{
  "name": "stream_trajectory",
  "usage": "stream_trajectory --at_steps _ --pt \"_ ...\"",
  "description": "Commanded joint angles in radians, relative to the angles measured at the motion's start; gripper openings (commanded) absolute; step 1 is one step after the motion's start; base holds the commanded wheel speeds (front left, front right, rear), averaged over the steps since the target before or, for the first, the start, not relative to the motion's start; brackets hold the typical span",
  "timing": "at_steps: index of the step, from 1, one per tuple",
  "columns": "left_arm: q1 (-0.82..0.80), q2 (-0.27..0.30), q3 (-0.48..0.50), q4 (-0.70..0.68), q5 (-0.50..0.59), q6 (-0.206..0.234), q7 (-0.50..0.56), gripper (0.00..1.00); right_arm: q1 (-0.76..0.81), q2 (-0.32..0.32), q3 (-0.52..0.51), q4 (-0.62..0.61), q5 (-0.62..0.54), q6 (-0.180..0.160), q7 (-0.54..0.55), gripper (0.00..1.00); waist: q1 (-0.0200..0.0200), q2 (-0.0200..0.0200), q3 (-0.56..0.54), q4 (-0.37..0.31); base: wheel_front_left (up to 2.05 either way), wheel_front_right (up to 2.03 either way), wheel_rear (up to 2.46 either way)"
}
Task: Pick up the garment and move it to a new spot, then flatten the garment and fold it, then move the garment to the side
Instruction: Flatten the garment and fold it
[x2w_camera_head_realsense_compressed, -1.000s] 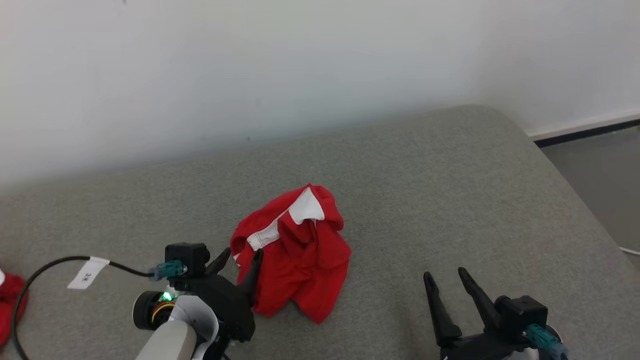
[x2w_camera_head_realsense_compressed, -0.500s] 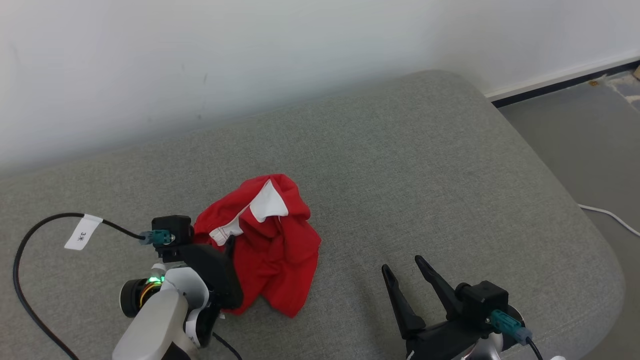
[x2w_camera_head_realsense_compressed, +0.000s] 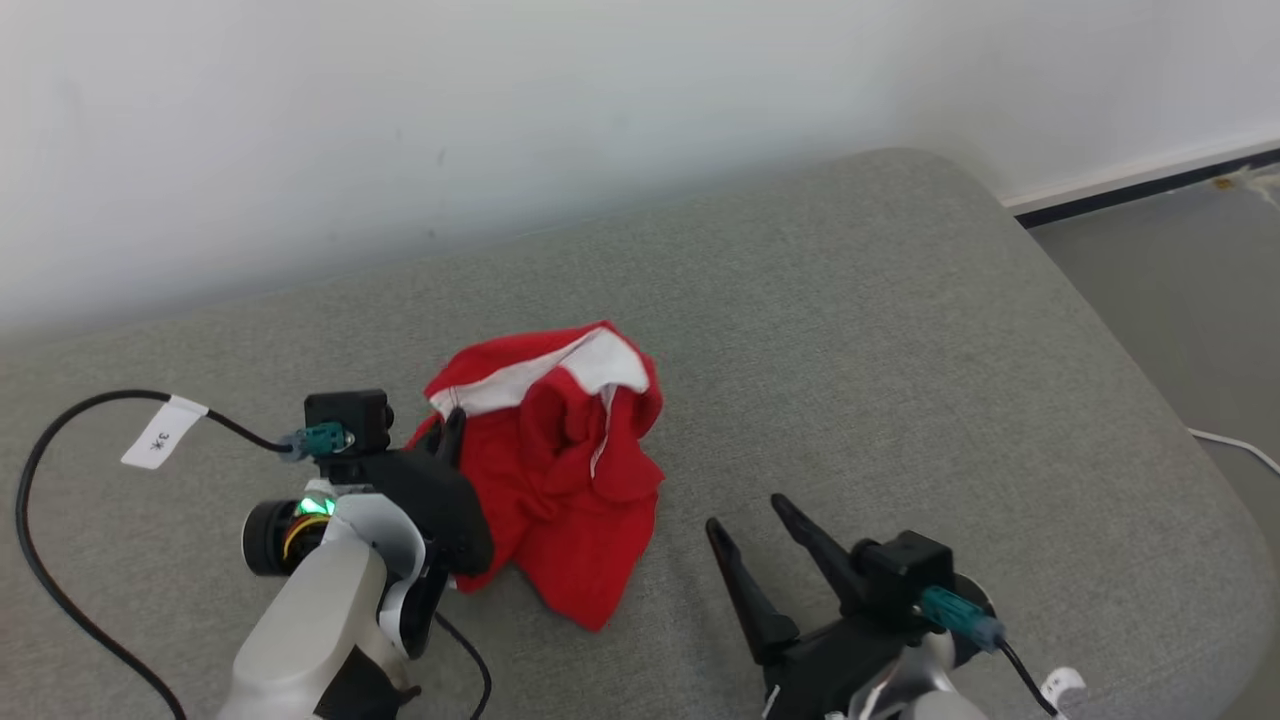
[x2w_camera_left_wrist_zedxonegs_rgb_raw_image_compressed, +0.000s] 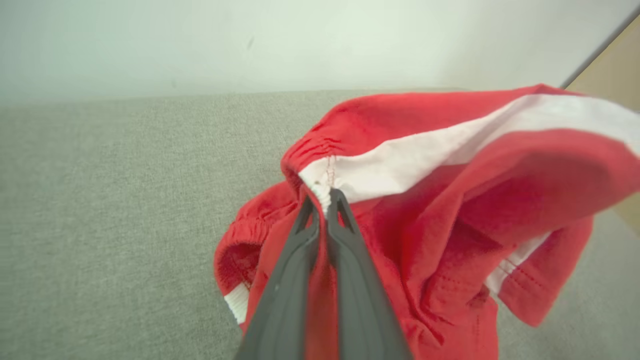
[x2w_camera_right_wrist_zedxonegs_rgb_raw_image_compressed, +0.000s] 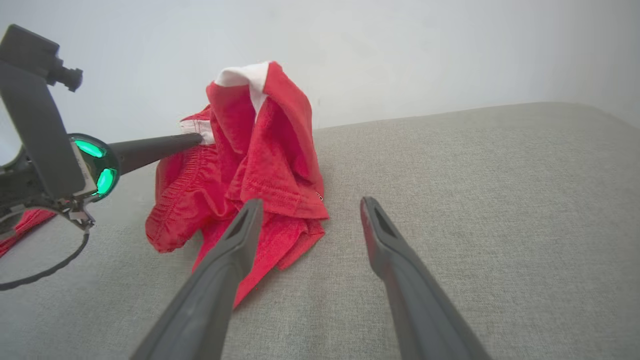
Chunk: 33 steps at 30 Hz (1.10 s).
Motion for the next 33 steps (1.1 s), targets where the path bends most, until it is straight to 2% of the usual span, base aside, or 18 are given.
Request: stream_trajectory --at_steps 1,7,13,19,20,21,22,27,33 --pt "-0.021 -0.003 -0.007 -0.008 0.017 -0.005 -0.026 0.00 -0.022 0.000 0.012 0.012 0.006 -0.002 0.014 1.00 -0.0001 -0.0001 -0.005 0.013 0.00 0.00 0.00" --pt "-0.034 -0.018 -0.037 -0.027 0.007 -0.018 -0.040 0.00 -0.110 -0.001 0.043 0.072 0.034 -0.002 0.065 1.00 -0.0001 -0.0001 -0.021 0.043 0.00 0.00 0.00" --pt "0.016 -0.033 -0.076 -0.069 -0.030 -0.034 -0.021 0.00 -0.169 -0.001 -0.054 0.218 -0.047 -0.002 0.141 1.00 -0.0001 -0.0001 -0.036 0.093 0.00 0.00 0.00" --pt "0.128 -0.037 -0.118 -0.117 -0.125 -0.042 0.080 0.00 -0.150 -0.001 -0.165 0.287 -0.076 -0.002 0.153 1.00 -0.0001 -0.0001 -0.056 0.156 0.00 0.00 0.00" --pt "0.144 -0.034 -0.117 -0.122 -0.132 -0.042 0.085 0.31 -0.146 -0.001 -0.175 0.289 -0.080 -0.002 0.154 1.00 -0.0001 -0.0001 -0.059 0.163 0.00 0.00 0.00" --pt "0.157 -0.025 -0.110 -0.127 -0.136 -0.040 0.078 0.76 -0.142 -0.001 -0.187 0.289 -0.085 -0.002 0.156 1.00 -0.0001 -0.0001 -0.062 0.169 0.00 0.00 0.00" --pt "0.167 -0.017 -0.105 -0.133 -0.139 -0.029 0.070 1.00 -0.142 -0.001 -0.198 0.288 -0.089 -0.002 0.156 1.00 -0.0001 -0.0001 -0.064 0.174 0.00 0.00 0.00" --pt "0.203 -0.011 -0.082 -0.177 -0.170 -0.013 0.074 1.00 -0.134 -0.001 -0.243 0.265 -0.118 -0.002 0.162 1.00 -0.0001 -0.0001 -0.073 0.189 0.00 0.00 0.00" --pt "0.214 -0.005 -0.088 -0.281 -0.200 -0.021 0.140 1.00 -0.118 -0.001 -0.269 0.222 -0.137 -0.002 0.181 1.00 -0.0001 -0.0001 -0.076 0.201 0.00 0.00 0.00"
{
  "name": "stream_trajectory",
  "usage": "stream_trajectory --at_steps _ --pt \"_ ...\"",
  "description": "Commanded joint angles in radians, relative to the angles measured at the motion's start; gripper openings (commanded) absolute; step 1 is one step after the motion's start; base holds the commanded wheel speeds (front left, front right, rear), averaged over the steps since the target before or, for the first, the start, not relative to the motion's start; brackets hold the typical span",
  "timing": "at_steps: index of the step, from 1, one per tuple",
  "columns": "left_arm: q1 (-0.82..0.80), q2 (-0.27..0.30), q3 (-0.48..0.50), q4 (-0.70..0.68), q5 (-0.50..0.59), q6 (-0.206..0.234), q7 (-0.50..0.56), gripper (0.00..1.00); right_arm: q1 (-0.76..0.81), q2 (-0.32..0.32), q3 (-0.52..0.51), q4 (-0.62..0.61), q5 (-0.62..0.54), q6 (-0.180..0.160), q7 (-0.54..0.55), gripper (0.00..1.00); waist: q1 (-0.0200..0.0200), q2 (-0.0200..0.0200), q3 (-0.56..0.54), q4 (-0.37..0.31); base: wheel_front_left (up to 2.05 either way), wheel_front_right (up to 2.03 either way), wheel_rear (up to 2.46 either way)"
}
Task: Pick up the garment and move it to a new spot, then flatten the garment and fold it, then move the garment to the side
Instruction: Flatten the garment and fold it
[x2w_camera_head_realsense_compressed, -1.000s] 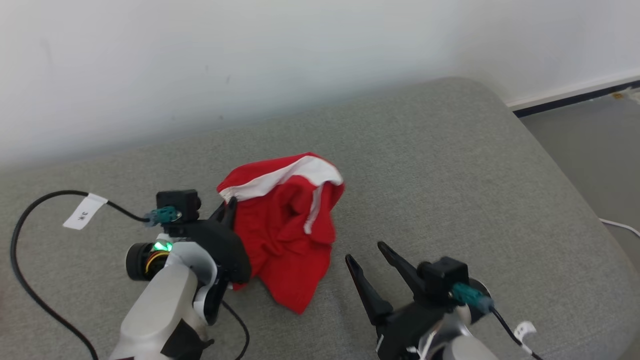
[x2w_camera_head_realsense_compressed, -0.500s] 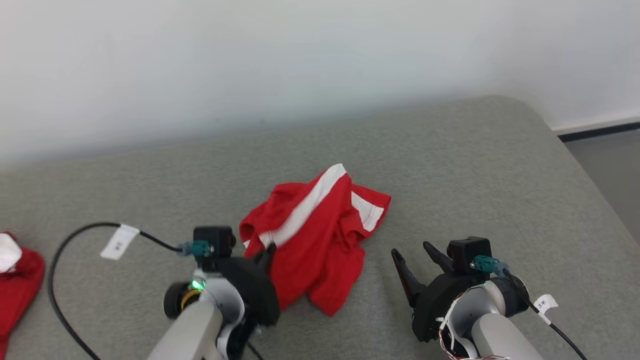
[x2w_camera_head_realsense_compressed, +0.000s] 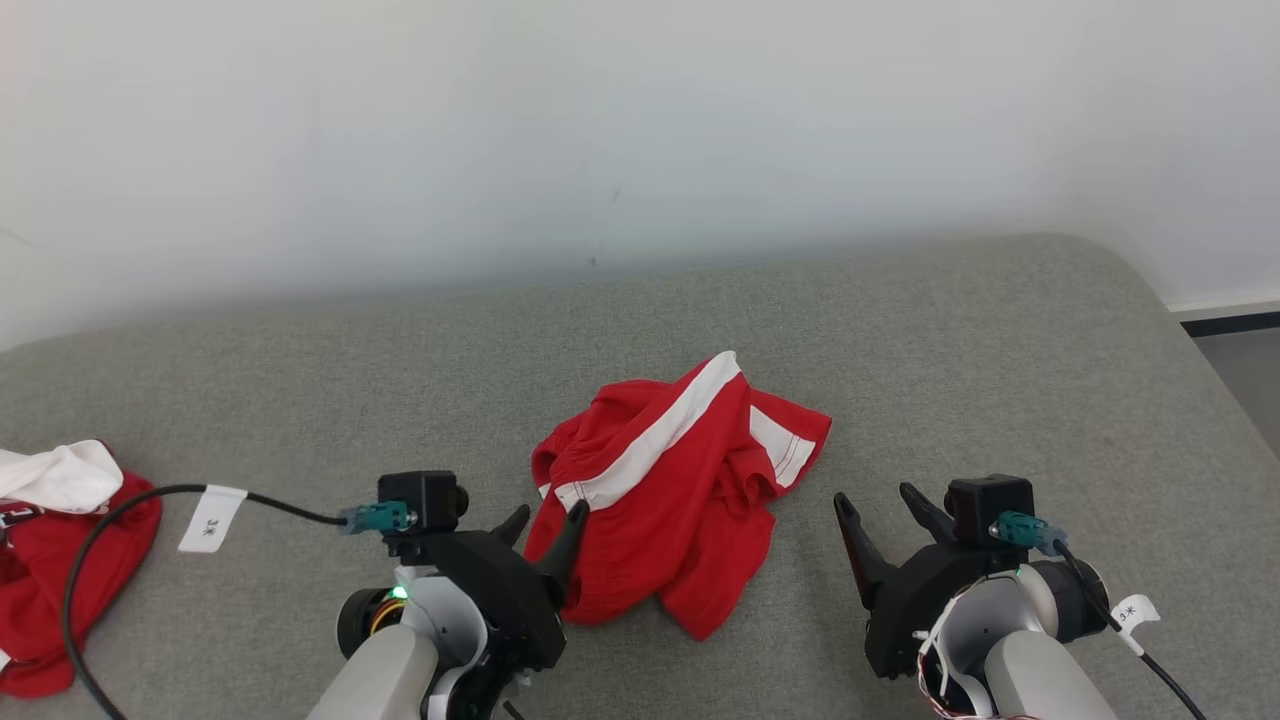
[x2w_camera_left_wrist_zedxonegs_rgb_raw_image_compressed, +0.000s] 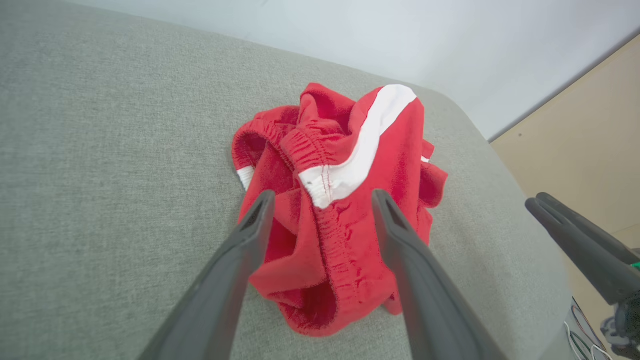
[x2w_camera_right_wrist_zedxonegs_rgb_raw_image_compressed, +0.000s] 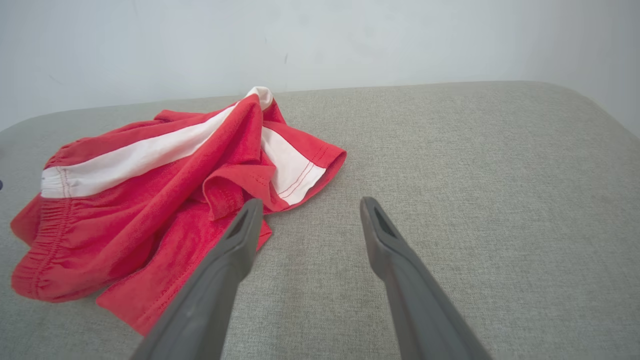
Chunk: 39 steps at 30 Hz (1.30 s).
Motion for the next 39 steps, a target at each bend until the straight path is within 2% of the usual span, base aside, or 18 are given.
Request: stream_trajectory --at_steps 1,5,11,12,13,14,17,19,21,23,25,28,30,32,35,36,37,39 --pt "0.005 0.001 -0.006 -0.011 -0.003 -0.004 0.017 1.00 0.010 -0.001 0.000 -0.011 -0.005 -0.002 0.002 1.00 0.0001 0.0000 0.001 0.000 0.00 0.00 0.00" --pt "-0.024 -0.007 -0.020 -0.018 -0.017 0.017 0.077 1.00 0.012 -0.001 0.025 -0.022 0.012 -0.002 0.015 1.00 0.0001 0.0000 0.009 -0.016 0.00 0.00 0.00" --pt "-0.071 -0.008 -0.025 0.020 0.002 0.060 0.094 0.99 -0.004 -0.001 0.047 -0.019 0.024 -0.002 0.020 1.00 0.0001 0.0000 0.029 -0.049 0.00 0.00 0.00" --pt "-0.076 -0.009 -0.028 0.028 0.001 0.062 0.103 0.85 -0.006 -0.001 0.045 -0.015 0.025 -0.002 0.021 1.00 0.0001 0.0000 0.031 -0.052 0.00 0.00 0.00" --pt "-0.082 -0.011 -0.030 0.036 -0.001 0.068 0.107 0.57 -0.008 -0.001 0.045 -0.011 0.024 -0.002 0.024 1.00 0.0001 0.0000 0.033 -0.055 0.00 0.00 0.00" --pt "-0.090 -0.011 -0.031 0.041 0.002 0.073 0.109 0.50 -0.010 -0.001 0.044 -0.009 0.024 -0.002 0.025 1.00 0.0001 0.0000 0.036 -0.058 0.00 0.00 0.00" --pt "-0.098 -0.010 -0.032 0.061 0.004 0.095 0.117 0.41 -0.024 -0.001 0.036 -0.003 0.014 -0.002 0.027 1.00 0.0001 0.0000 0.044 -0.060 0.00 0.00 0.00" --pt "-0.106 -0.006 -0.031 0.069 0.010 0.112 0.110 0.48 -0.031 -0.001 0.032 0.001 0.009 -0.002 0.028 1.00 0.0001 0.0000 0.048 -0.058 0.00 0.00 0.00" --pt "-0.109 -0.004 -0.031 0.075 0.016 0.123 0.109 0.62 -0.034 -0.001 0.026 0.007 0.008 -0.002 0.024 1.00 0.0001 0.0000 0.049 -0.053 0.00 0.00 0.00" --pt "-0.106 0.000 -0.034 0.080 0.021 0.133 0.110 0.61 -0.038 -0.001 0.021 0.009 0.007 -0.002 0.020 1.00 0.0001 0.0000 0.049 -0.046 0.00 0.00 0.00" --pt "-0.101 0.003 -0.030 0.077 0.013 0.137 0.110 0.75 -0.040 -0.001 0.019 0.015 0.007 -0.002 0.019 1.00 0.0001 0.0000 0.048 -0.040 0.00 0.00 0.00" --pt "-0.086 0.002 -0.025 0.072 -0.008 0.131 0.136 0.82 -0.039 -0.001 0.017 0.022 0.008 -0.002 0.015 1.00 0.0001 0.0000 0.047 -0.033 0.00 0.00 0.00" --pt "-0.085 0.003 -0.028 0.066 -0.016 0.122 0.142 0.78 -0.041 -0.001 0.021 0.026 0.012 -0.002 0.015 1.00 0.0001 0.0000 0.046 -0.032 0.00 0.00 0.00" --pt "-0.088 -0.001 -0.027 0.061 -0.026 0.113 0.147 0.62 -0.046 -0.001 0.029 0.028 0.018 -0.002 0.014 1.00 0.0001 0.0000 0.048 -0.034 0.00 0.00 0.00" --pt "-0.097 -0.004 -0.030 0.059 -0.028 0.110 0.141 0.60 -0.049 -0.001 0.038 0.028 0.026 -0.002 0.013 1.00 0.0001 0.0000 0.051 -0.037 0.00 0.00 0.00" --pt "-0.101 -0.005 -0.032 0.060 -0.029 0.108 0.140 0.56 -0.048 -0.001 0.042 0.030 0.027 -0.002 0.014 1.00 0.0001 0.0000 0.052 -0.039 0.00 0.00 0.00" --pt "-0.105 -0.006 -0.034 0.061 -0.028 0.108 0.139 0.48 -0.050 -0.001 0.046 0.033 0.030 -0.002 0.015 1.00 0.0001 0.0000 0.053 -0.042 0.00 0.00 0.00" --pt "-0.112 -0.008 -0.036 0.064 -0.027 0.109 0.134 0.47 -0.059 -0.001 0.053 0.036 0.035 -0.002 0.017 1.00 0.0001 0.0000 0.056 -0.046 0.00 0.00 0.00"
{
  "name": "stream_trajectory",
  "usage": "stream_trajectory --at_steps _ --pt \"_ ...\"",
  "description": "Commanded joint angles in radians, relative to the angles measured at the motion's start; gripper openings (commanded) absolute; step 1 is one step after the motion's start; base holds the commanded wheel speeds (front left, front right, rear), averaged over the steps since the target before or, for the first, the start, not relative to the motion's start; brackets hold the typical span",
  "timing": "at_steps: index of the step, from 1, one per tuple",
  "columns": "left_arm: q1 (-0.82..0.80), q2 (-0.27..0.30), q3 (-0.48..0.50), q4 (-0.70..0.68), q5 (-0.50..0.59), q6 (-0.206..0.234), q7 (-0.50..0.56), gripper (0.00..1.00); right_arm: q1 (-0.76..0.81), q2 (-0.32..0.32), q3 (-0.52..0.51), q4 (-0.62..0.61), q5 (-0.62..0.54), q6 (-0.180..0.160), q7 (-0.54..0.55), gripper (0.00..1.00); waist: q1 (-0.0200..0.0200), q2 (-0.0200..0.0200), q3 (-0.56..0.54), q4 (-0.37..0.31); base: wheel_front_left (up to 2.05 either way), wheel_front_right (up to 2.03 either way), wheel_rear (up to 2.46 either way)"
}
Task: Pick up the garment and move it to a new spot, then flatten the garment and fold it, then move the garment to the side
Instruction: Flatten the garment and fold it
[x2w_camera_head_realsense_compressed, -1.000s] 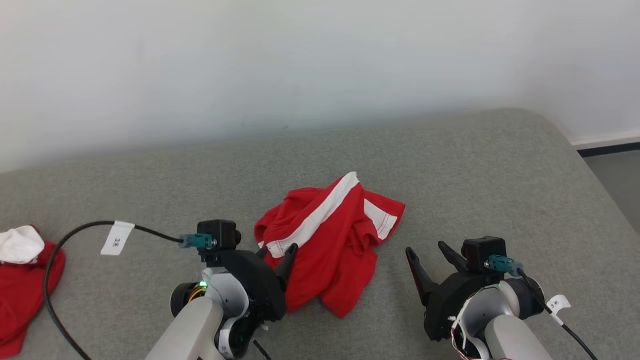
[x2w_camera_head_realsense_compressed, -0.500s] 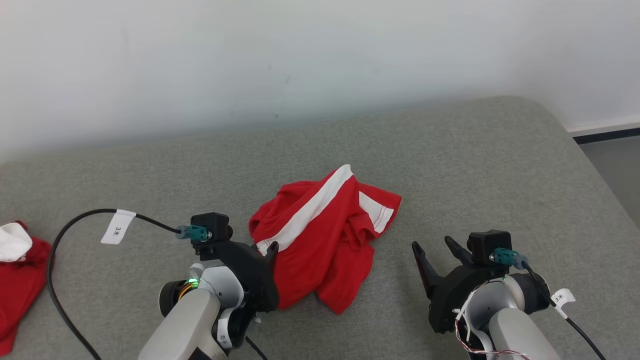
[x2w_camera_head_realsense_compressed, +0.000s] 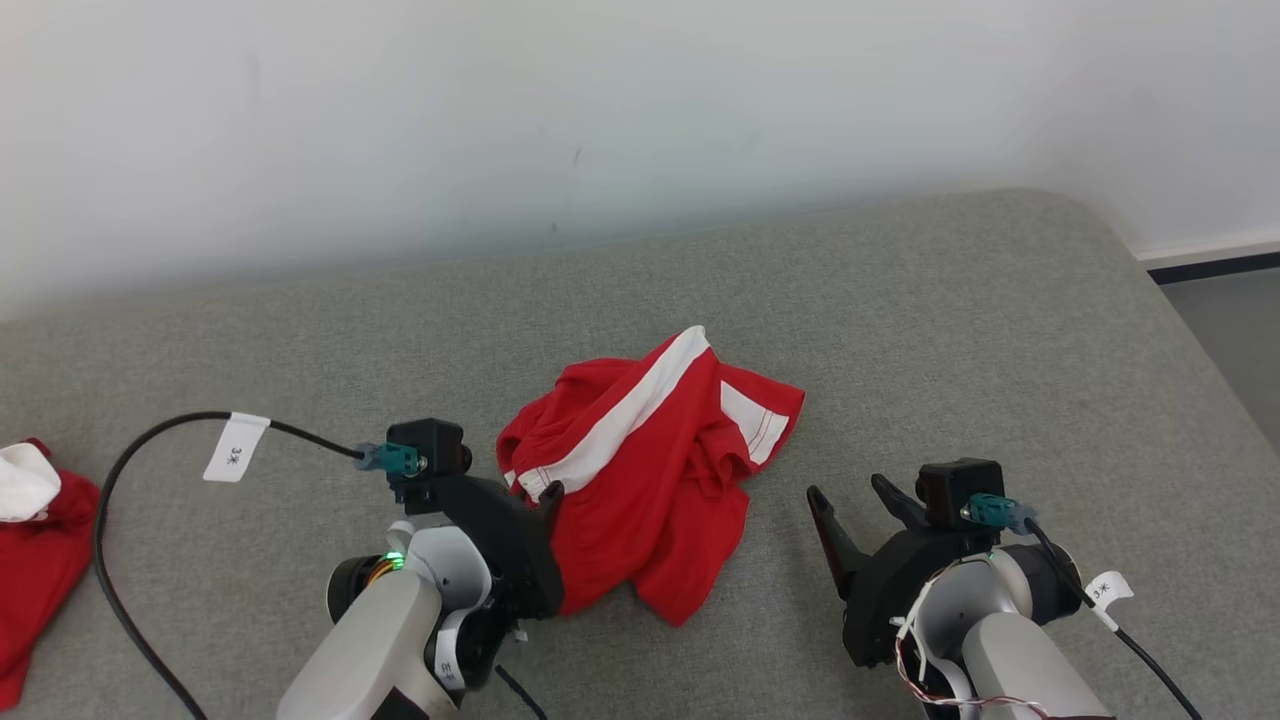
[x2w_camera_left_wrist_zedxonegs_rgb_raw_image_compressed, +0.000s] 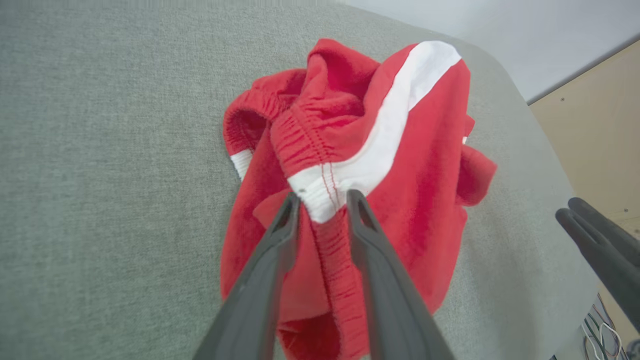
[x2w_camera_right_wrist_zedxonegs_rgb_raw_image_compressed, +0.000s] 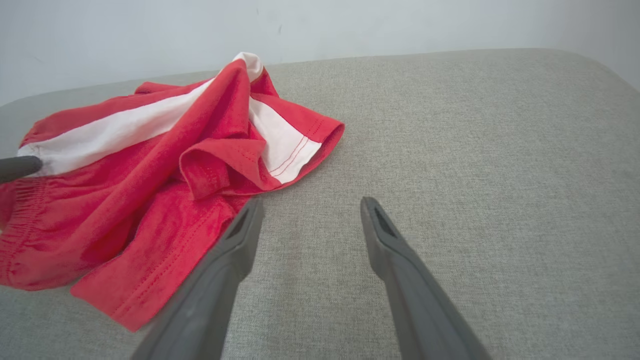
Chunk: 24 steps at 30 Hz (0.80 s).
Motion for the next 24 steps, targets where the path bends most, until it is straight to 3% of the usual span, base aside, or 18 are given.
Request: stream_trajectory --at_steps 1,4,8,11,12,17,18,19,22,23,24 --pt "-0.010 0.000 -0.003 0.007 0.000 -0.001 -0.006 0.48 -0.021 -0.001 0.006 0.006 0.009 -0.002 0.001 1.00 0.0000 -0.0001 0.004 -0.004 0.00 0.00 0.00" --pt "-0.026 0.005 -0.004 0.011 0.008 0.004 -0.012 0.49 -0.028 -0.001 0.011 0.015 0.012 -0.002 0.003 1.00 0.0000 -0.0001 0.008 -0.005 0.00 0.00 0.00" --pt "-0.041 0.007 -0.013 0.016 0.019 0.002 -0.015 0.69 -0.041 -0.001 0.020 0.029 0.024 -0.002 -0.003 1.00 0.0000 -0.0001 0.014 0.002 0.00 0.00 0.00" --pt "-0.056 0.007 -0.020 0.007 0.021 -0.002 -0.010 0.58 -0.053 -0.001 0.019 0.039 0.028 -0.002 -0.010 1.00 0.0000 -0.0001 0.017 0.009 0.00 0.00 0.00" --pt "-0.057 0.006 -0.025 0.004 0.019 -0.007 0.001 0.47 -0.054 -0.001 0.017 0.042 0.029 -0.002 -0.012 1.00 0.0000 -0.0001 0.018 0.012 0.00 0.00 0.00" --pt "-0.040 0.004 -0.046 -0.020 0.008 -0.017 0.052 0.38 -0.057 -0.001 0.000 0.061 0.028 -0.002 -0.003 1.00 0.0000 -0.0001 0.019 0.023 0.00 0.00 0.00" --pt "-0.037 0.004 -0.047 -0.026 0.006 -0.014 0.055 0.33 -0.062 0.000 -0.003 0.066 0.030 -0.002 0.003 1.00 0.0000 -0.0001 0.020 0.025 0.00 0.00 0.00" --pt "-0.034 0.005 -0.047 -0.030 0.005 -0.011 0.057 0.31 -0.068 -0.001 -0.006 0.072 0.038 -0.002 0.011 1.00 0.0000 -0.0001 0.021 0.026 0.00 0.00 0.00" --pt "-0.029 0.008 -0.048 -0.046 0.002 -0.001 0.063 0.45 -0.095 -0.001 -0.003 0.091 0.071 -0.002 0.034 1.00 0.0000 -0.0001 0.029 0.028 0.00 0.00 0.00" --pt "-0.028 0.009 -0.050 -0.051 0.002 0.000 0.067 0.44 -0.110 -0.001 -0.009 0.102 0.084 -0.002 0.039 1.00 0.0000 -0.0001 0.034 0.030 0.00 0.00 0.00" --pt "-0.029 0.010 -0.052 -0.056 0.006 0.000 0.068 0.35 -0.126 -0.001 -0.019 0.120 0.102 -0.002 0.045 1.00 0.0000 -0.0001 0.040 0.033 0.00 0.00 0.00"
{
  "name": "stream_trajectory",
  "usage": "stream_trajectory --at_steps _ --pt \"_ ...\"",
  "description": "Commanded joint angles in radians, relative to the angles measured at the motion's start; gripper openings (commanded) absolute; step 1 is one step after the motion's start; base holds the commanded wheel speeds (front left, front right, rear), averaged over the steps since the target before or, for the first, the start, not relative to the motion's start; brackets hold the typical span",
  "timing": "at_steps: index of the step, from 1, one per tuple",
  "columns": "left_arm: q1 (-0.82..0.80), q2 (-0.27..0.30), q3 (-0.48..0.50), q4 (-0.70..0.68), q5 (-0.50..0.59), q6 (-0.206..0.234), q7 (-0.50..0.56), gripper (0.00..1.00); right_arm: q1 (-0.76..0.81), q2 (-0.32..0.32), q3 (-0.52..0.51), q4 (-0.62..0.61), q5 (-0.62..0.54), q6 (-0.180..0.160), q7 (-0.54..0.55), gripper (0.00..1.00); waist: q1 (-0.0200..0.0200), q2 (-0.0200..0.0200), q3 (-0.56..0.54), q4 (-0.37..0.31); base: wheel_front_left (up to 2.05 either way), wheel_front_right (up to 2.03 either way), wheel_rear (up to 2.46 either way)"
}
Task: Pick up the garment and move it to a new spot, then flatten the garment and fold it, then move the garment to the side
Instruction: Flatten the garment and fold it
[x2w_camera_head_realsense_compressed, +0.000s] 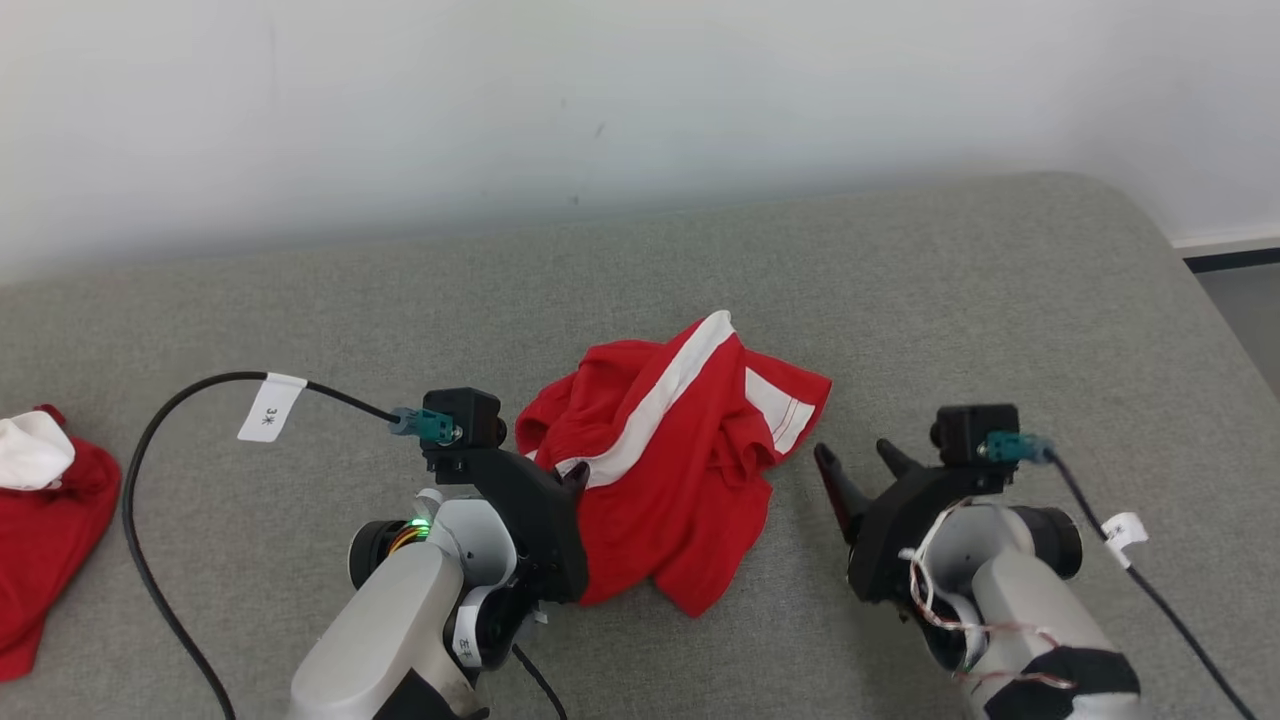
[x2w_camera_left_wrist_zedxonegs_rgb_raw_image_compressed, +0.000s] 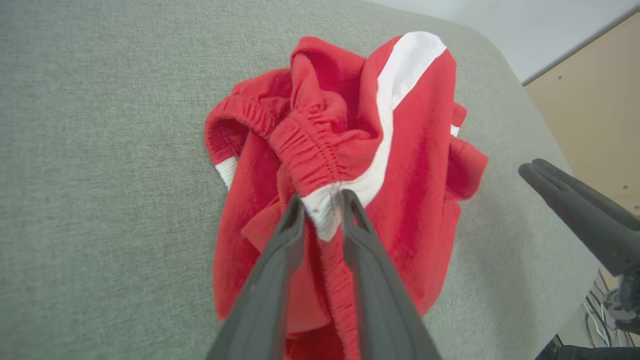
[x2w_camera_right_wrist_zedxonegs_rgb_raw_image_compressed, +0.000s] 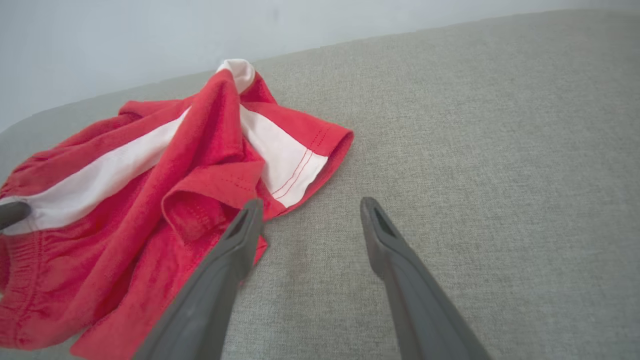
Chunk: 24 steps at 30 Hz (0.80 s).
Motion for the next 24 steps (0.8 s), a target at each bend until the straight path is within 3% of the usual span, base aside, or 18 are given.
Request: stream_trajectory --at_steps 1,2,10,24 --pt "0.009 0.005 -0.007 -0.011 0.002 0.001 0.003 0.04 -0.035 -0.001 -0.017 0.034 0.034 -0.002 0.010 1.00 0.0000 0.0000 0.015 0.010 0.00 0.00 0.00" --pt "0.008 0.005 -0.009 -0.015 0.005 0.002 0.002 0.00 -0.053 -0.001 -0.020 0.056 0.051 -0.002 0.016 1.00 0.0000 0.0000 0.020 0.015 0.00 0.00 0.00" --pt "-0.011 -0.003 -0.033 -0.044 0.020 0.008 -0.008 0.00 -0.190 0.000 -0.065 0.246 0.097 -0.002 -0.046 1.00 0.0000 0.0000 0.083 0.071 0.00 0.00 0.00" --pt "-0.030 -0.006 -0.046 -0.047 0.020 0.001 -0.031 0.00 -0.320 -0.001 0.084 0.468 0.247 -0.002 -0.175 1.00 0.0000 0.0000 0.125 0.098 0.00 0.00 0.00"
